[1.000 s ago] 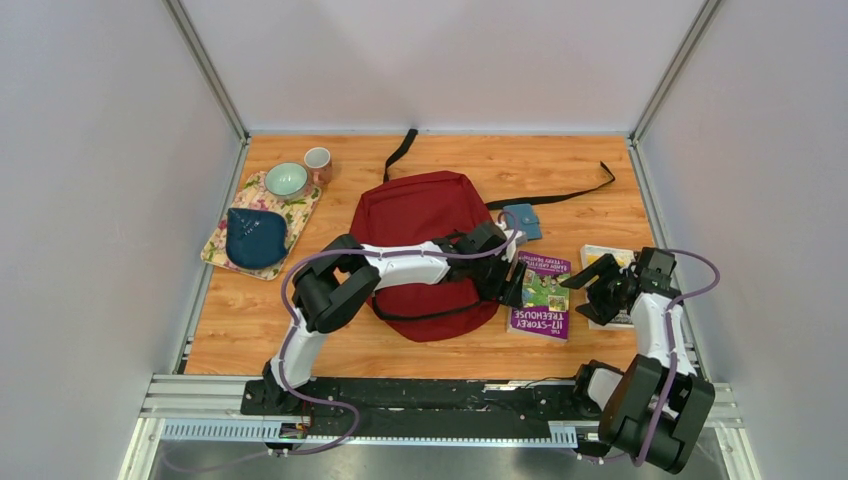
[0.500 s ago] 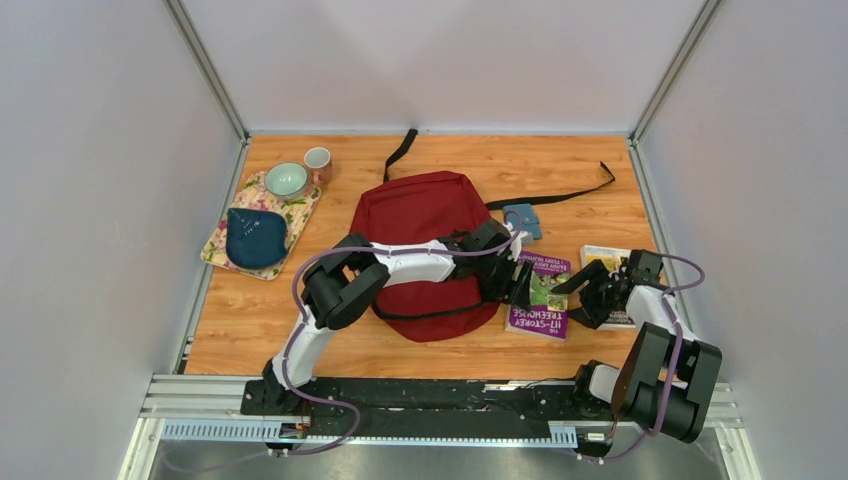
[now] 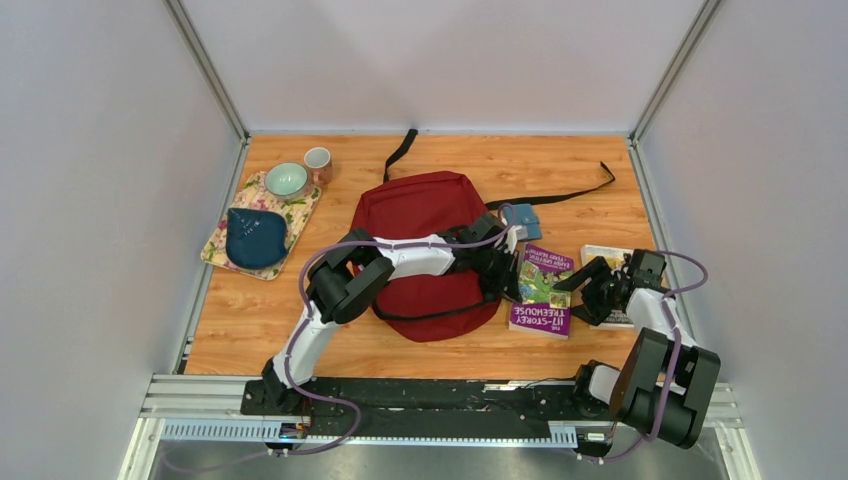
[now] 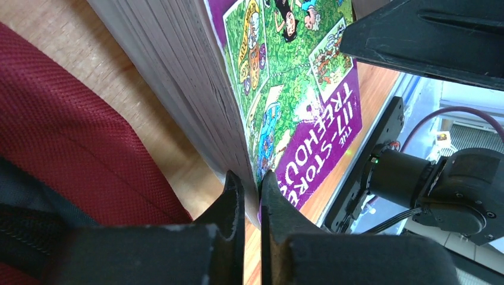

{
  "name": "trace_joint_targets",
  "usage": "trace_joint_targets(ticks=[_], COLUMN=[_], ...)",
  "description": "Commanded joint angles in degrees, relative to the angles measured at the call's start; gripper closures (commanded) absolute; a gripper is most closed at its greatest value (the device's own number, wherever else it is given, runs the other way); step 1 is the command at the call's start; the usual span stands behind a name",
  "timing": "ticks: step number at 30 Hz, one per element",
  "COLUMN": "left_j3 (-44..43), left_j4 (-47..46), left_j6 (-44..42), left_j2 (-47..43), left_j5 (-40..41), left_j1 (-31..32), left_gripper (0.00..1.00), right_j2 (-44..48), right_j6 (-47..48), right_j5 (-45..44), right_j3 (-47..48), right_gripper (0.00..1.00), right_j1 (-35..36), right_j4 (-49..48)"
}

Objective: Pack the student bag
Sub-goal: Pick up the book from the center of the board.

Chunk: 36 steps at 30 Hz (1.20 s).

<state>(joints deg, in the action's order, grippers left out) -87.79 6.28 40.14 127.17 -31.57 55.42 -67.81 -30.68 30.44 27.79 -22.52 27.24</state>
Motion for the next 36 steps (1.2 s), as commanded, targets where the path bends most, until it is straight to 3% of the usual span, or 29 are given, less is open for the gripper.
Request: trace_joint_targets(ticks=[1, 12, 20, 27, 36], left_j3=[-3.62, 1.82, 10.09, 15.97, 24.58], left_j4=[-9.71, -10.41, -17.61, -22.89, -37.11], left_j6=[0.38, -6.47, -4.2, -3.58, 3.27], left_j2=[-0.69, -13.42, -20.56, -25.66, -29.0], left_j5=[-5.43, -2.36, -2.79, -4.55, -9.73], left_j1=[3.29, 3.2, 1.36, -0.05, -3.03], left_gripper=[1.0, 1.0, 1.0, 1.0, 1.0], right_j2=[2.07, 10.59, 15.15, 18.15, 18.77], right_j6=[-2.72, -1.23, -1.4, -2.98, -4.82], right_j5=[10.43, 2.88, 3.49, 11.22, 19.04], right_j3=[-0.2, 4.2, 4.82, 4.38, 1.92], right_gripper=[0.3, 0.29, 0.28, 0.27, 0.26], right_j1=[1.08, 0.99, 1.08, 0.99, 0.99], right_j4=[-0.71, 6.33, 6.86, 3.43, -3.15])
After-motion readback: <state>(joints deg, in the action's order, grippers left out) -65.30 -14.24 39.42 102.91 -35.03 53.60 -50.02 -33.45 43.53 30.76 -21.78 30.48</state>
